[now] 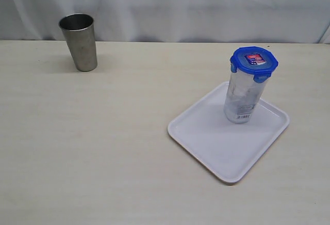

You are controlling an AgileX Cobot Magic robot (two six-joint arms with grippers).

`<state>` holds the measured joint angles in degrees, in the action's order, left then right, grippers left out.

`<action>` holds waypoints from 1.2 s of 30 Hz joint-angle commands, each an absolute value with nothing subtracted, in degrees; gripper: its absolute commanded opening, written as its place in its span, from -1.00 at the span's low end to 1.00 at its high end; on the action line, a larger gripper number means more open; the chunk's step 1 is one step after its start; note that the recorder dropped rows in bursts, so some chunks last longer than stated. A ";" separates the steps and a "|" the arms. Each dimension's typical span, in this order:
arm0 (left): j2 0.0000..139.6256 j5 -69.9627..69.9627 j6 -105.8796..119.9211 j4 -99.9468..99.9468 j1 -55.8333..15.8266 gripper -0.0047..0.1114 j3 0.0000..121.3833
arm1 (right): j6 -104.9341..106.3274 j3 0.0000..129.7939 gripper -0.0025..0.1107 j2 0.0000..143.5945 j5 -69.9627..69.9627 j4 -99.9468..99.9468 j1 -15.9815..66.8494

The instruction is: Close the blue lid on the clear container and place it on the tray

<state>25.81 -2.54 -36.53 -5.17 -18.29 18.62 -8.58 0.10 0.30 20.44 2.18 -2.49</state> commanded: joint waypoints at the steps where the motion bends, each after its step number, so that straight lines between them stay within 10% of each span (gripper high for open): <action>1: 24.02 -0.95 -27.30 0.75 -14.32 -0.92 16.15 | -8.66 0.00 -0.88 0.00 20.21 2.18 -2.53; 36: 0.50 4.02 1.49 -2.94 -3.75 -0.92 0.00 | -8.66 0.00 -0.88 0.00 20.21 2.18 -2.53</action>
